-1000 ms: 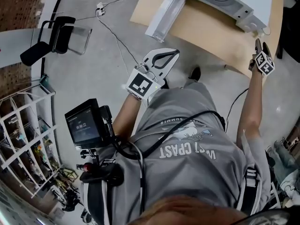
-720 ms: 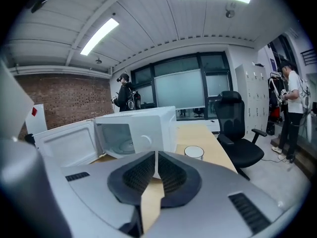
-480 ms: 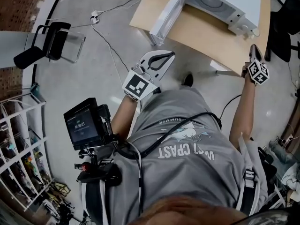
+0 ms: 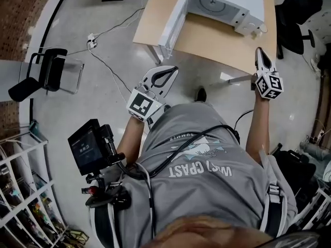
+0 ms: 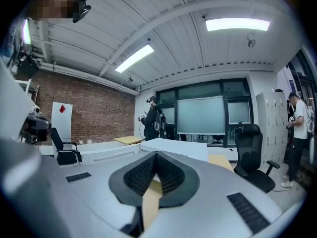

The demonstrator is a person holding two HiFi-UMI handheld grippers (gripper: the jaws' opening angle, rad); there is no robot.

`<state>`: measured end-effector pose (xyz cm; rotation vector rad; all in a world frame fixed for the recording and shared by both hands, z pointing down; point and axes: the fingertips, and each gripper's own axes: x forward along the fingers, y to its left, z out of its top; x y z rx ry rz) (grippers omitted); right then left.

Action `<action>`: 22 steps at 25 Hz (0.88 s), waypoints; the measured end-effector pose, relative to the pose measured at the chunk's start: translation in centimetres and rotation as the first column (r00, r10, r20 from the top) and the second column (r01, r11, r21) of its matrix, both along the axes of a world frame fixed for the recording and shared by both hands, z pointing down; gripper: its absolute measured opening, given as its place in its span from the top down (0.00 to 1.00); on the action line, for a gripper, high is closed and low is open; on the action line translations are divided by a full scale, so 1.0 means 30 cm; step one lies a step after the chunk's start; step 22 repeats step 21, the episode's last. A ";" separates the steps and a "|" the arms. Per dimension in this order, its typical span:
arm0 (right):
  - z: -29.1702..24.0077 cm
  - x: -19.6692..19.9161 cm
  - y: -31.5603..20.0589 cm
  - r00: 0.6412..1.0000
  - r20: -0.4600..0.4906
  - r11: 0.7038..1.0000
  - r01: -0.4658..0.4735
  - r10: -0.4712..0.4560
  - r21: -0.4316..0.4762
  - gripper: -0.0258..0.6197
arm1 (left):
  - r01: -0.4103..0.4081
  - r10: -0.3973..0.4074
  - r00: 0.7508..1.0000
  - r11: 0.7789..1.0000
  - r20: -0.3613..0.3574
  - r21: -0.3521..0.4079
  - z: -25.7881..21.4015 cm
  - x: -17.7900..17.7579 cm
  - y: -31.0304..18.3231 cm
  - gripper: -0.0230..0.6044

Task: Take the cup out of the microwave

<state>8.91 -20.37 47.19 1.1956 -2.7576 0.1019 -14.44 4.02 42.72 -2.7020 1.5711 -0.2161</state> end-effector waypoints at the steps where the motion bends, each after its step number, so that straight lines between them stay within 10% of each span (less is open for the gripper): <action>1: -0.002 -0.013 0.028 1.000 0.006 1.000 0.006 -0.006 0.007 0.94 | 0.003 -0.004 1.000 1.000 -0.011 -0.027 0.025 -0.005 0.010 0.89; 22: -0.140 -0.357 0.828 0.994 -0.085 0.997 0.068 -0.071 -0.035 0.94 | -0.115 0.089 0.989 0.967 -0.122 -0.228 0.234 -0.212 0.581 0.89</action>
